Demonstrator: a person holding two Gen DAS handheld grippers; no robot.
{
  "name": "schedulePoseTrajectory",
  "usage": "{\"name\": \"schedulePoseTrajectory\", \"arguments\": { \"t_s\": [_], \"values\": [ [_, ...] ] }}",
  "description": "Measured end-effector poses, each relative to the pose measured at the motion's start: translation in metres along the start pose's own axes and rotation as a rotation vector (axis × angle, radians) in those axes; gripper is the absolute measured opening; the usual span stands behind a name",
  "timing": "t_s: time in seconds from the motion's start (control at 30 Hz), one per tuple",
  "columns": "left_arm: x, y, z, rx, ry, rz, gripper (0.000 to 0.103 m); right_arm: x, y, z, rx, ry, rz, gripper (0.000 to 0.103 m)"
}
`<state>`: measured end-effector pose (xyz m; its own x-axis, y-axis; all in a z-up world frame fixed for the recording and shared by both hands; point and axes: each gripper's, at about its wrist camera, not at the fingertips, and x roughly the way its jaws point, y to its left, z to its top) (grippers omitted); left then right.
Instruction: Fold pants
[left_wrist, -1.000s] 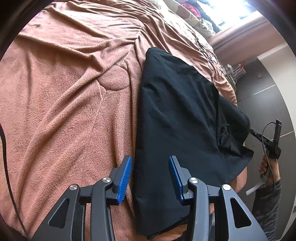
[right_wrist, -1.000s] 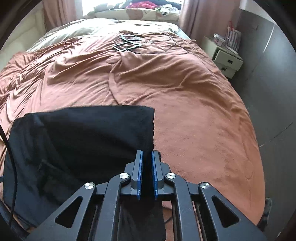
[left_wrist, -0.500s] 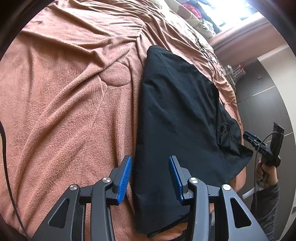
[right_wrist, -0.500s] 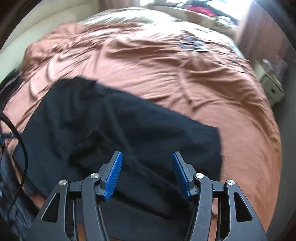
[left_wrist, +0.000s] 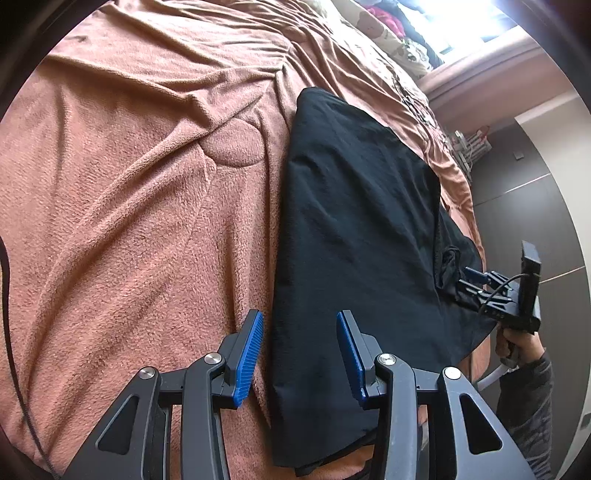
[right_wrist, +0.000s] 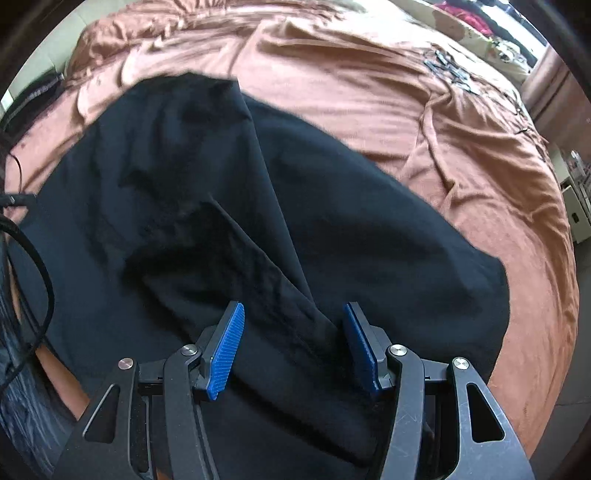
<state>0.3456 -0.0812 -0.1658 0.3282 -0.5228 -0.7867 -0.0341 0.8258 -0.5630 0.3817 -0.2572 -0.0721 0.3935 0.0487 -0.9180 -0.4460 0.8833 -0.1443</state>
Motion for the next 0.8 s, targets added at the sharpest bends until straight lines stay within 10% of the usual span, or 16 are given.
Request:
{"name": "schedulePoseTrajectory", "arguments": {
  "t_s": [0.23,0.8],
  "values": [
    [0.002,-0.002,0.001,0.001,0.0,0.002,0.044,-0.002,0.001,0.001,-0.009,-0.012,-0.017,0.006],
    [-0.004,-0.002,-0.001,0.004,-0.009,-0.013,0.044,-0.061,-0.053,-0.026,0.32,-0.161,-0.177,0.002]
  ]
}}
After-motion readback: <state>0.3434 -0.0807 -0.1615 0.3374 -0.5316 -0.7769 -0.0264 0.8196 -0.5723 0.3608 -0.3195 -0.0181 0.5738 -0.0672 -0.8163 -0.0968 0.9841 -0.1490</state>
